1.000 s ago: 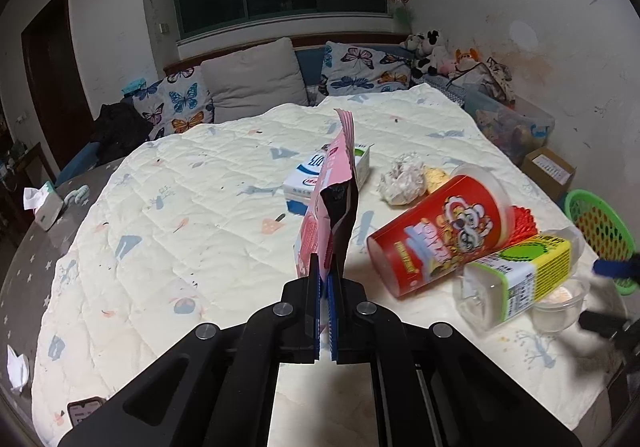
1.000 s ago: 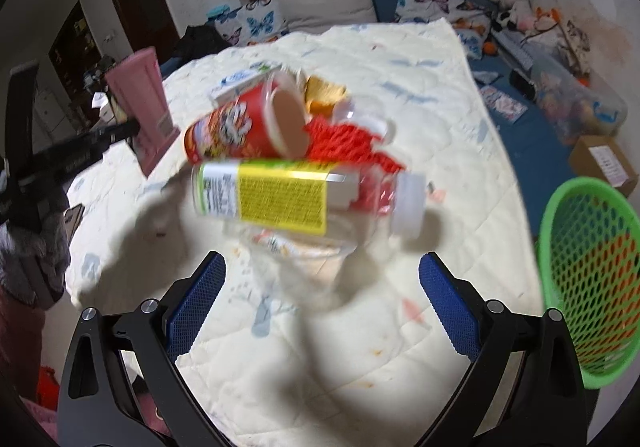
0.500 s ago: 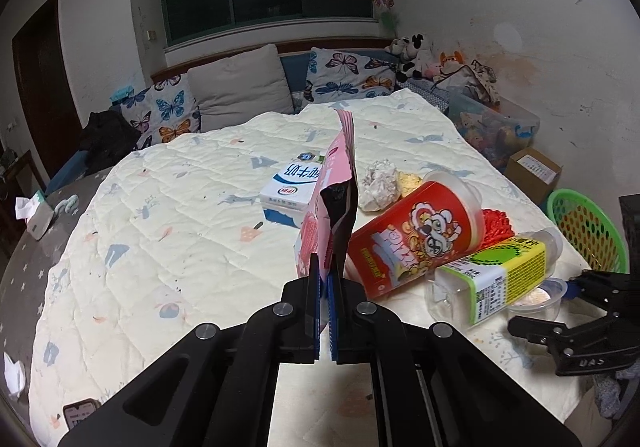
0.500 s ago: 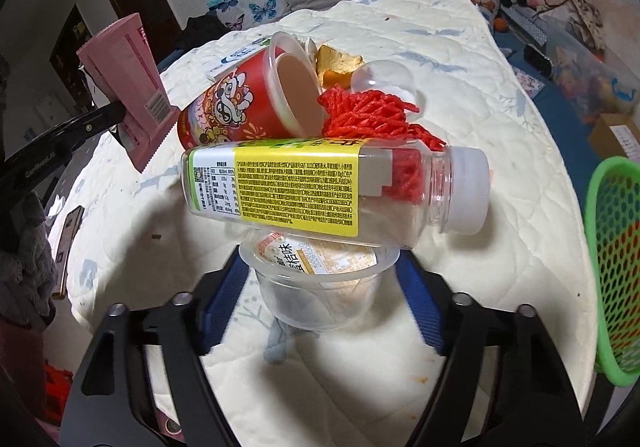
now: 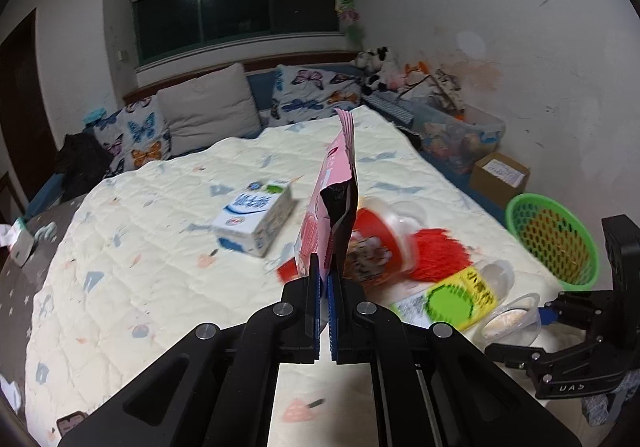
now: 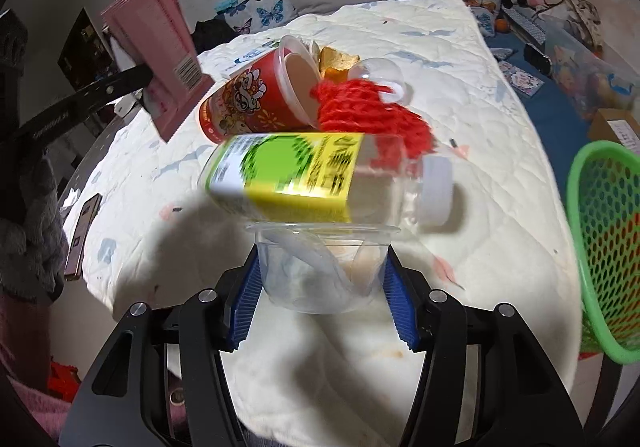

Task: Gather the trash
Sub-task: 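Carry cup and packet to the green basket and release both into it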

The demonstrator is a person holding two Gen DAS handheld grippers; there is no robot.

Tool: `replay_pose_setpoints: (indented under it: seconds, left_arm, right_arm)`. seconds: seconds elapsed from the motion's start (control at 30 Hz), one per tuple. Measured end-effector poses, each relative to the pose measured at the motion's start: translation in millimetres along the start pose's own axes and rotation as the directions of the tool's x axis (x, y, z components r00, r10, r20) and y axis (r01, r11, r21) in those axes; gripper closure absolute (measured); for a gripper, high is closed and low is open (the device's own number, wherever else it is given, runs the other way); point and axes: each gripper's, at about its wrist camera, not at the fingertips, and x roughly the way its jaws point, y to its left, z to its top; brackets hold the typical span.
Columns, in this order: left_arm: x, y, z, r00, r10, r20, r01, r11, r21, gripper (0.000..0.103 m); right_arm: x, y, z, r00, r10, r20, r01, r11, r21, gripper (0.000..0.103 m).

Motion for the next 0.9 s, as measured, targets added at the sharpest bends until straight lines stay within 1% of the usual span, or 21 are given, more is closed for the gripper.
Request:
replay_pose_setpoints:
  seconds: [0.23,0.43,0.63,0.73,0.9]
  left_arm:
    - [3.9,-33.2,6.8,0.997,-0.076,0.0,0.076,0.996,0.047,0.1]
    - [11.8,-67.2,15.6,0.99,-0.144,-0.005,0.144,0.986,0.086,0.1]
    - [17.7,-107.0,28.4,0.979,-0.203,-0.001,0.201,0.97,0.137,0.1]
    - [18.4,-119.4,33.5,0.975,-0.224,-0.001,0.221,0.963,0.152,0.1]
    - [21.8,-145.2,44.5,0.962,-0.272,-0.007,0.268,0.946,0.183,0.1]
  right_arm:
    - [-28.3,-12.8,-14.3,0.999,-0.022,0.04,0.02,0.999,0.041,0.046]
    - [-55.5,-44.0,-20.5,0.991,-0.097,0.091,0.085,0.989,0.121,0.046]
    - [-83.1,-89.2,-26.9,0.971,-0.203,0.124,0.174,0.962,0.211,0.046]
    - [-95.5,-115.7,-30.6,0.956,-0.259,0.135,0.218,0.94,0.262,0.046]
    - [-102.8,-156.9,-36.5,0.937,-0.329,0.118,0.275,0.903,0.33,0.046]
